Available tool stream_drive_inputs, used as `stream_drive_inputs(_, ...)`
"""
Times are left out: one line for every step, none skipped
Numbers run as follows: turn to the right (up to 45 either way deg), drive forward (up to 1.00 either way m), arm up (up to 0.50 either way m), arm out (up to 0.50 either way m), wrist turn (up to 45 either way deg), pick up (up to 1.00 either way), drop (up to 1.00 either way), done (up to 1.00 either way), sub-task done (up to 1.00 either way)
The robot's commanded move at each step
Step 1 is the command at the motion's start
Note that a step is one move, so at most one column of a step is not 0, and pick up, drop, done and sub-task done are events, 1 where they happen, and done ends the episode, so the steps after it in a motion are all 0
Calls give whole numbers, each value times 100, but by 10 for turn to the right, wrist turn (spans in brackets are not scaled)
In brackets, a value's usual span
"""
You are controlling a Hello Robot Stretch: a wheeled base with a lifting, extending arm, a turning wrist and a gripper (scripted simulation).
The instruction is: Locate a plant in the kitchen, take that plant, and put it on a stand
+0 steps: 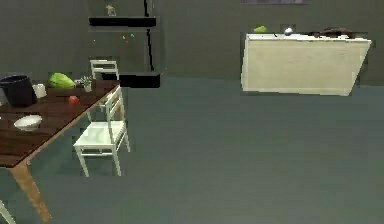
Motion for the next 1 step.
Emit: stream_drive_inputs(0,100,0,0,0,0,0,0,0)
